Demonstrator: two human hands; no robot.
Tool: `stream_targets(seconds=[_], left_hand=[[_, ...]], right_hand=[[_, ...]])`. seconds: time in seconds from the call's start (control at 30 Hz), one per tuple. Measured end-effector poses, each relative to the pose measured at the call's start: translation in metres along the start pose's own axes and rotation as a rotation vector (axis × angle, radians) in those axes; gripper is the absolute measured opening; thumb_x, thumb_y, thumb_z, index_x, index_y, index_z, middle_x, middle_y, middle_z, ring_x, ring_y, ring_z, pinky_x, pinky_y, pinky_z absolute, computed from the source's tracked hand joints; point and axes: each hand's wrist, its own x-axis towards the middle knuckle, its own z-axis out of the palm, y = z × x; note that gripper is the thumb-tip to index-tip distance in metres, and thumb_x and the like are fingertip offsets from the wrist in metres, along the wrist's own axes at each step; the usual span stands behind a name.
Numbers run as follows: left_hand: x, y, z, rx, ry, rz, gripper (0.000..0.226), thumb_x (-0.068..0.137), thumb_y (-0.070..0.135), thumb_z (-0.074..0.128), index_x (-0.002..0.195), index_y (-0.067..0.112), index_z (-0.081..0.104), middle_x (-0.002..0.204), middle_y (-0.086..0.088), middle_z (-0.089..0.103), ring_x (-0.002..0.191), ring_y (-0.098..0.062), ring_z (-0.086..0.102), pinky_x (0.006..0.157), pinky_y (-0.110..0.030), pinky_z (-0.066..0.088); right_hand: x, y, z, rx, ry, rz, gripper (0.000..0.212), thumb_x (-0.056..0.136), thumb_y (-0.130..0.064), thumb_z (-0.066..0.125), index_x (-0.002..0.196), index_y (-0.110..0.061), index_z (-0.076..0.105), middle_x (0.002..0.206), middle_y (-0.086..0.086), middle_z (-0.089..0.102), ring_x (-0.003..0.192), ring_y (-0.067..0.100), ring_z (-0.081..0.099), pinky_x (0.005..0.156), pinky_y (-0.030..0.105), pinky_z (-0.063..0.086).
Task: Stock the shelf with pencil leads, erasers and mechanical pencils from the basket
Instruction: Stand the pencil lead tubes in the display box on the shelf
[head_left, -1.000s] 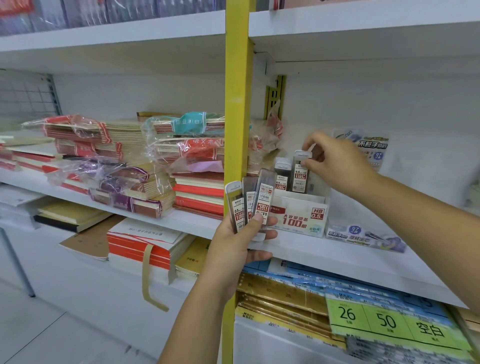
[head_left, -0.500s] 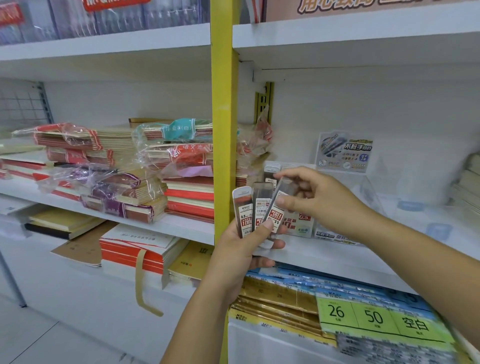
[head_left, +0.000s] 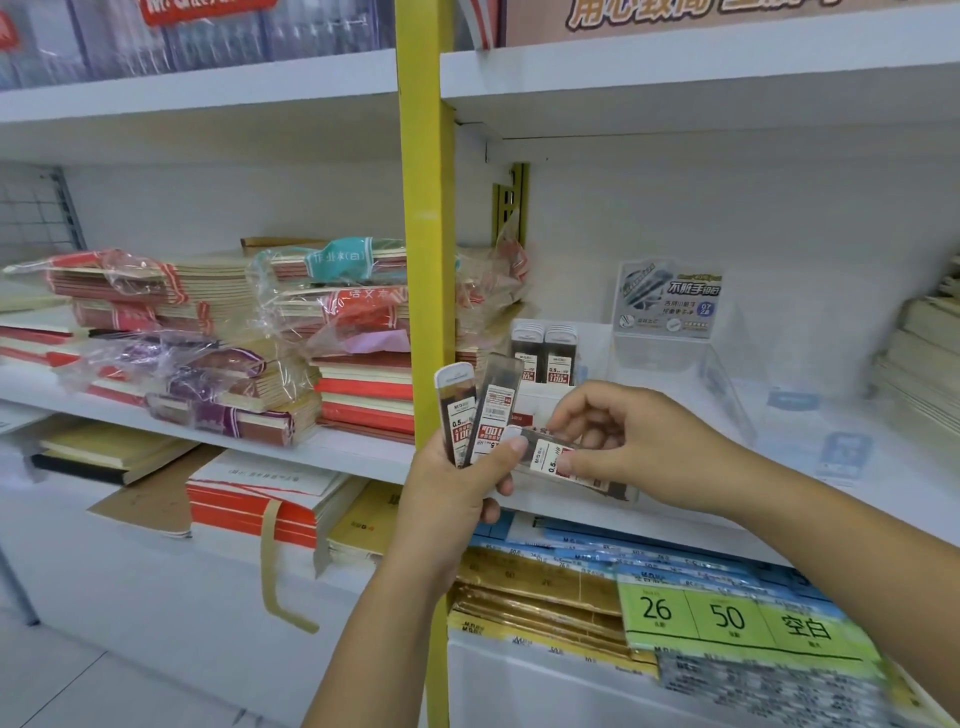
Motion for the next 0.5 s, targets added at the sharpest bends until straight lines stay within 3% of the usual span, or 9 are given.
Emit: stream_targets(seconds=[0.13, 0.23, 0.3, 0.4, 0.43, 0.5], left_hand=[[0.000, 0.002, 0.005, -0.056, -0.012, -0.055, 0.020, 0.088, 0.048, 0.064, 0.105, 0.037, 0.068, 0.100, 0.003, 0.077, 0.070, -0.008, 0.066, 0.050, -0.020, 0.048], [0.000, 0.002, 0.003, -0.053, -0.001, -0.086, 0.022, 0.096, 0.041, 0.057, 0.116, 0.033, 0.063, 0.103, 0.003, 0.077, 0.071, -0.006, 0.068, 0.051, -0.019, 0.049], [0.001, 0.001, 0.001, -0.037, 0.016, -0.081, 0.020, 0.097, 0.041, 0.057, 0.115, 0.034, 0.063, 0.101, 0.003, 0.077, 0.072, -0.007, 0.068, 0.051, -0.019, 0.049], [0.003, 0.000, 0.000, -0.020, 0.026, -0.079, 0.019, 0.097, 0.042, 0.057, 0.114, 0.036, 0.063, 0.100, 0.004, 0.077, 0.072, -0.007, 0.069, 0.052, -0.019, 0.050], [0.003, -0.001, -0.001, -0.018, 0.028, -0.079, 0.019, 0.097, 0.042, 0.057, 0.113, 0.036, 0.063, 0.100, 0.005, 0.077, 0.073, -0.007, 0.069, 0.052, -0.019, 0.051], [0.004, -0.002, -0.002, -0.014, 0.029, -0.085, 0.018, 0.096, 0.043, 0.057, 0.113, 0.037, 0.063, 0.100, 0.006, 0.077, 0.074, -0.008, 0.071, 0.053, -0.020, 0.051]], right_hand=[[0.004, -0.009, -0.010, 0.046, -0.025, 0.012, 0.058, 0.081, -0.006, 0.072, 0.119, -0.044, 0.049, 0.090, -0.010, 0.068, 0.074, 0.011, 0.070, 0.065, 0.030, 0.059], [0.017, -0.015, -0.030, 0.186, 0.208, -0.037, 0.055, 0.083, -0.001, 0.068, 0.114, -0.043, 0.051, 0.104, -0.001, 0.069, 0.081, 0.019, 0.073, 0.067, 0.037, 0.060], [0.029, -0.017, -0.042, 0.223, 0.370, -0.088, 0.049, 0.083, 0.000, 0.069, 0.103, -0.042, 0.053, 0.100, -0.001, 0.070, 0.082, 0.014, 0.072, 0.067, 0.032, 0.059], [0.045, -0.014, -0.056, -0.067, 0.505, -0.158, 0.039, 0.085, -0.009, 0.069, 0.100, -0.039, 0.049, 0.084, -0.006, 0.069, 0.068, -0.005, 0.062, 0.060, 0.008, 0.047], [0.050, -0.012, -0.060, -0.177, 0.520, -0.163, 0.036, 0.086, -0.012, 0.068, 0.101, -0.038, 0.048, 0.082, -0.007, 0.068, 0.065, -0.004, 0.059, 0.057, 0.009, 0.044], [0.057, -0.006, -0.065, -0.364, 0.508, -0.150, 0.034, 0.086, -0.015, 0.067, 0.105, -0.036, 0.048, 0.084, -0.006, 0.066, 0.068, 0.003, 0.059, 0.064, 0.024, 0.049]])
